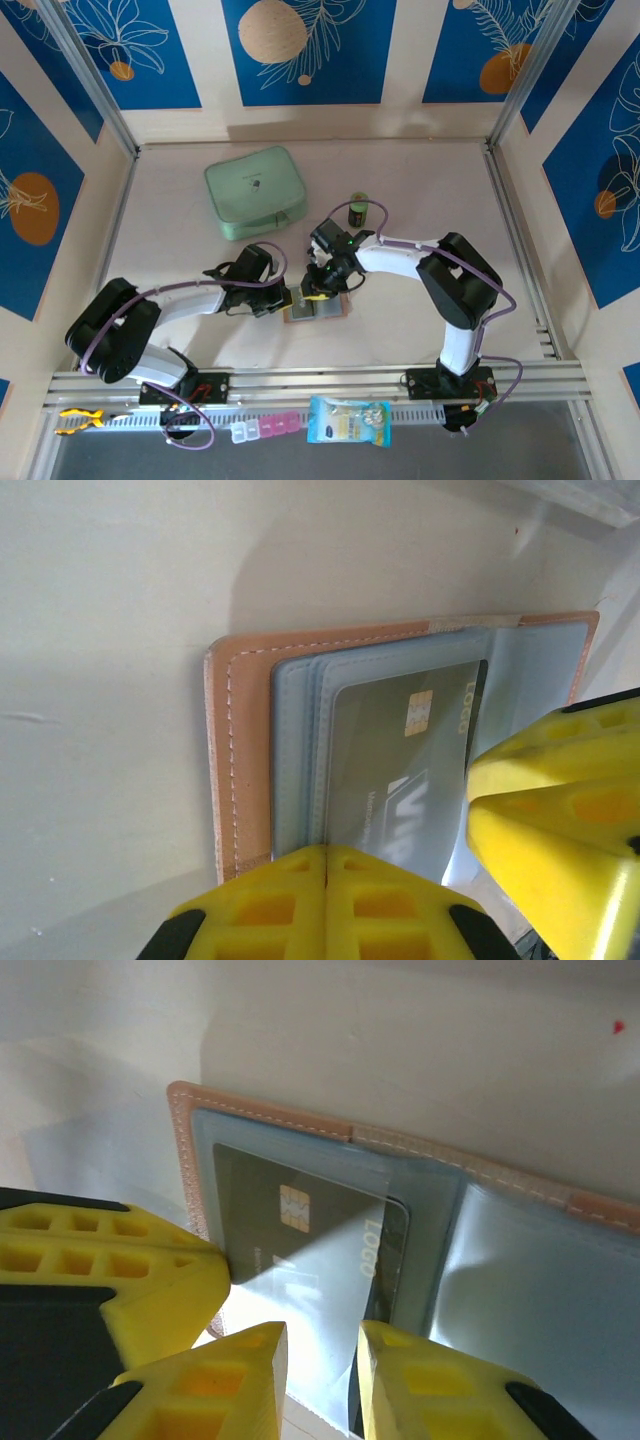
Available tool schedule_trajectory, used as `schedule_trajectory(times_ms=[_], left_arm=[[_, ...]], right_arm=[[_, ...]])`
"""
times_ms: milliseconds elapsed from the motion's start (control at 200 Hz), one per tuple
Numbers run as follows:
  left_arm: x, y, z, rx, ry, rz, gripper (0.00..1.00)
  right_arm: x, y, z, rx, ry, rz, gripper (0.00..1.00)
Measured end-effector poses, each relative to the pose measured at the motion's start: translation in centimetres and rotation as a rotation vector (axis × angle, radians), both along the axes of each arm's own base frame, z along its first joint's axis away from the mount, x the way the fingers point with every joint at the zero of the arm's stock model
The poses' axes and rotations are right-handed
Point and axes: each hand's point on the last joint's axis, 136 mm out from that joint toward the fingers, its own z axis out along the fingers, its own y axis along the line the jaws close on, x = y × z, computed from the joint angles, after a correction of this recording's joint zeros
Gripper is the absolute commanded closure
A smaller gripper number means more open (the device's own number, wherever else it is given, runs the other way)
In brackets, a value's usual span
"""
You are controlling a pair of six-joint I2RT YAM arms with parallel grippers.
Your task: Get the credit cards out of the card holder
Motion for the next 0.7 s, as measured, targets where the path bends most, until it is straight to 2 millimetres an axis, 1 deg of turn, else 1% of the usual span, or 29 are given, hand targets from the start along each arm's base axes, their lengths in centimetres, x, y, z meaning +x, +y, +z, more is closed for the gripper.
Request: schedule_trajectory(times_ms=[150, 325, 505, 700], left_arm=[[0.0, 0.0, 0.0, 0.000, 0.001, 0.000, 0.97], [0.0, 0.0, 0.0, 0.000, 0.001, 0.000, 0.97], [0.0, 0.0, -0.1, 0.001, 0.001, 0.000, 0.96], [0.0, 0.0, 0.0, 0.000, 0.000, 0.000, 0.96]], right_arm=[[-0.1, 0.0, -0.5, -0.002, 0.013, -0.001, 0.75], [-0.2, 0.5, -0.2, 0.019, 0.014, 0.008, 0.78], [-0.4, 1.0, -0.2, 0.037, 0.012, 0.019, 0.77], [-0.4, 0.7, -0.6, 0.018, 0.017, 0.017, 0.74]])
